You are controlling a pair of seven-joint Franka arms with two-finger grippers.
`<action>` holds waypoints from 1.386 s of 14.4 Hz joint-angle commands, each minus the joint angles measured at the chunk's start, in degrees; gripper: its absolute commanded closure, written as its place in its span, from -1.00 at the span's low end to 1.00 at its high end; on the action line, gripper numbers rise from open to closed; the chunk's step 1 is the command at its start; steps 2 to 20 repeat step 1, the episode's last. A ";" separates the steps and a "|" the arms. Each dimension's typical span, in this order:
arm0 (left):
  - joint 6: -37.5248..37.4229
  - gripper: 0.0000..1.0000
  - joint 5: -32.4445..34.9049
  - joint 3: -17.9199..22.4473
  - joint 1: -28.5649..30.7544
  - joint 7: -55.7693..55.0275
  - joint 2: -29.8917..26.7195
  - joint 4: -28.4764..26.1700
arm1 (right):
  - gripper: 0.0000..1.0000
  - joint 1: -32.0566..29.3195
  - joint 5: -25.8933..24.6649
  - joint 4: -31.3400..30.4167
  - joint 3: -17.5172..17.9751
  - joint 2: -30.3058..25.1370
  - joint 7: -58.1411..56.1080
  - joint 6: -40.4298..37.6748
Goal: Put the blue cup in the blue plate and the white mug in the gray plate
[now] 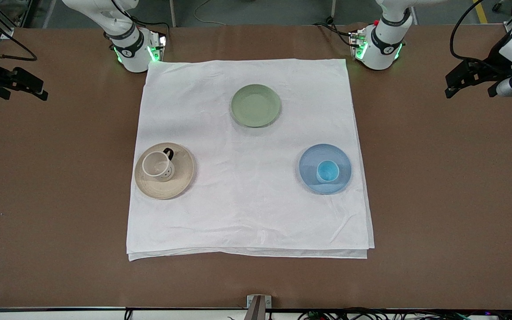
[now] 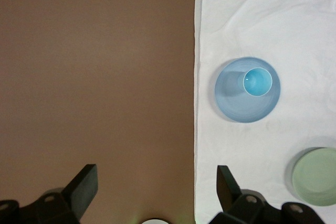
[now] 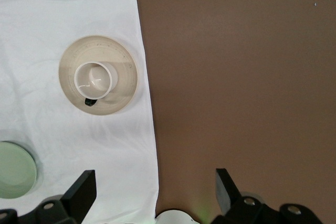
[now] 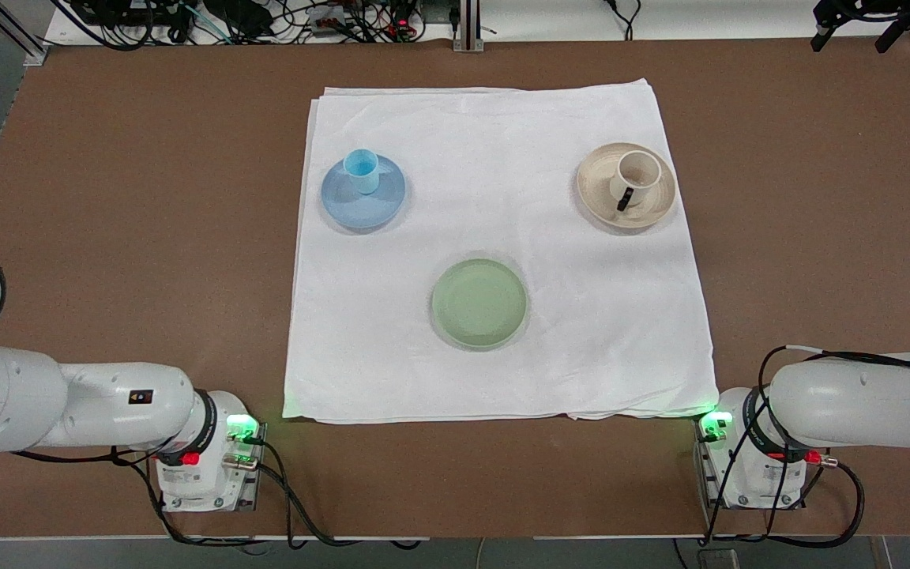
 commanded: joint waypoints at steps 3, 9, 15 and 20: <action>-0.23 -1.00 -0.34 0.21 0.26 0.86 -0.14 1.05 | -1.00 -0.45 0.62 -1.08 0.34 -1.17 0.59 0.60; -0.23 -1.00 -0.34 0.21 0.26 0.86 -0.14 1.05 | -1.00 -0.45 0.62 -1.08 0.34 -1.17 0.59 0.60; -0.23 -1.00 -0.34 0.21 0.26 0.86 -0.14 1.05 | -1.00 -0.45 0.62 -1.08 0.34 -1.17 0.59 0.60; -0.23 -1.00 -0.34 0.21 0.26 0.86 -0.14 1.05 | -1.00 -0.45 0.62 -1.08 0.34 -1.17 0.59 0.60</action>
